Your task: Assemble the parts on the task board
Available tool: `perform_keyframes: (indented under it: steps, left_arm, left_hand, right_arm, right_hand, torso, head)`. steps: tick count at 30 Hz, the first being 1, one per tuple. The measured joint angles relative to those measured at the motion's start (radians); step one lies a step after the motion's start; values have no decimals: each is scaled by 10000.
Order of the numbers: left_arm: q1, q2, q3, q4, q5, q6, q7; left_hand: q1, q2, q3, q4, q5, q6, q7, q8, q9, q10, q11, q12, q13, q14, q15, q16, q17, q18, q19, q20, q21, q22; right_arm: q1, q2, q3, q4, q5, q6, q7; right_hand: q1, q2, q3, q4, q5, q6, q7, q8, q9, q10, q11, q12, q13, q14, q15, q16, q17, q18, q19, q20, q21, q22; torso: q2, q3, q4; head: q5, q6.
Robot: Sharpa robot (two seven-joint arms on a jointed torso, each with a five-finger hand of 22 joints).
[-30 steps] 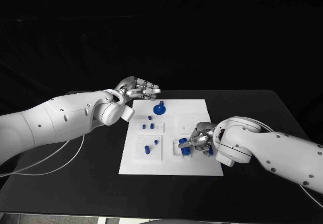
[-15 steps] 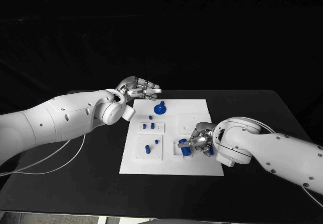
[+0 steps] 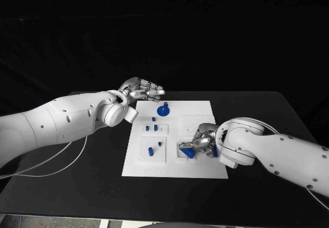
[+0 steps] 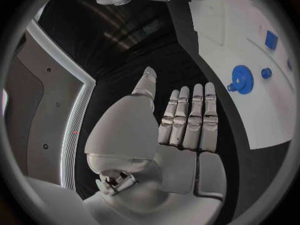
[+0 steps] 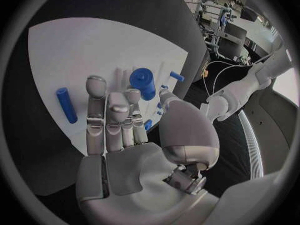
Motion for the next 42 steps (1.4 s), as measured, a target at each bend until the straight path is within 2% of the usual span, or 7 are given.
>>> perform_keyframes:
  steps: [5,9,15,23,32,37,42]
  left_arm:
    - [0,0,0,-3,-1,2,-14]
    - [0,0,0,-3,-2,3,-26]
    - [0,-1,0,-3,-3,3,-38]
    - [1,-3,0,-3,-3,3,-50]
    - [1,-3,0,-6,-4,3,-64]
    - [1,-5,0,-8,-4,3,-75]
    - [1,-2,-1,-8,-4,3,-83]
  left_hand:
    - [0,0,0,0,0,0,0,0,0,0,0,0,0,0,0,0,0,0,0,0,0,0]
    - [0,0,0,0,0,0,0,0,0,0,0,0,0,0,0,0,-1,1,0,0,21,0]
    - [0,0,0,0,0,0,0,0,0,0,0,0,0,0,0,0,0,0,0,0,55,0]
    - [-47,47,0,0,0,0,0,0,0,0,0,0,0,0,0,0,0,0,0,0,55,0]
    - [-41,53,0,0,0,0,0,0,0,0,0,0,0,0,0,0,0,0,0,0,54,0]
    - [-26,185,-41,-41,0,0,0,0,0,0,0,0,0,0,0,0,0,0,0,0,54,0]
    - [-26,185,-41,-41,0,0,0,0,0,0,0,0,0,0,0,0,0,0,0,0,54,0]
  right_arm:
    - [40,0,4,31,-16,19,2]
    - [56,2,5,42,-40,30,4]
    - [78,21,17,46,-98,21,16]
    - [78,42,6,46,-162,5,15]
    - [78,-65,9,234,-190,22,10]
    - [78,-134,32,326,-197,58,8]
    - [78,-159,44,391,-201,103,9]
  right_hand:
    - [149,322,-32,-266,87,54,-54,-4,46,0,0,0,17,0,0,0,19,1,0,0,0,0]
    - [575,968,367,-1578,686,157,-78,-5,109,1,-1,0,18,-1,1,0,16,0,0,0,0,0]
    - [201,1001,1747,-2541,660,310,-158,-36,63,42,-37,48,17,28,-24,0,-11,1,0,0,0,8]
    - [-518,925,2155,-2259,542,610,-226,-34,146,112,-78,117,28,28,-23,21,-10,0,0,0,106,7]
    - [-1072,238,1811,-1098,29,790,-248,-33,249,187,-153,102,-16,22,-28,56,-3,1,29,-44,184,6]
    - [-626,1002,-371,-796,29,854,-306,-33,406,199,-165,0,58,21,-100,56,71,0,36,-113,223,5]
    - [-603,1025,-510,-731,29,854,-306,-34,453,211,-177,0,93,21,-100,56,86,-1,36,-113,222,5]
  torso:
    - [0,-1,-3]
    - [-1,-6,-12]
    - [-3,-1,-12]
    - [6,6,-7]
    - [8,20,-10]
    - [8,17,-13]
    - [8,16,-10]
  head:
    - [1,-5]
    - [8,-5]
    - [14,4]
    - [10,8]
    - [16,7]
    - [17,8]
    - [9,17]
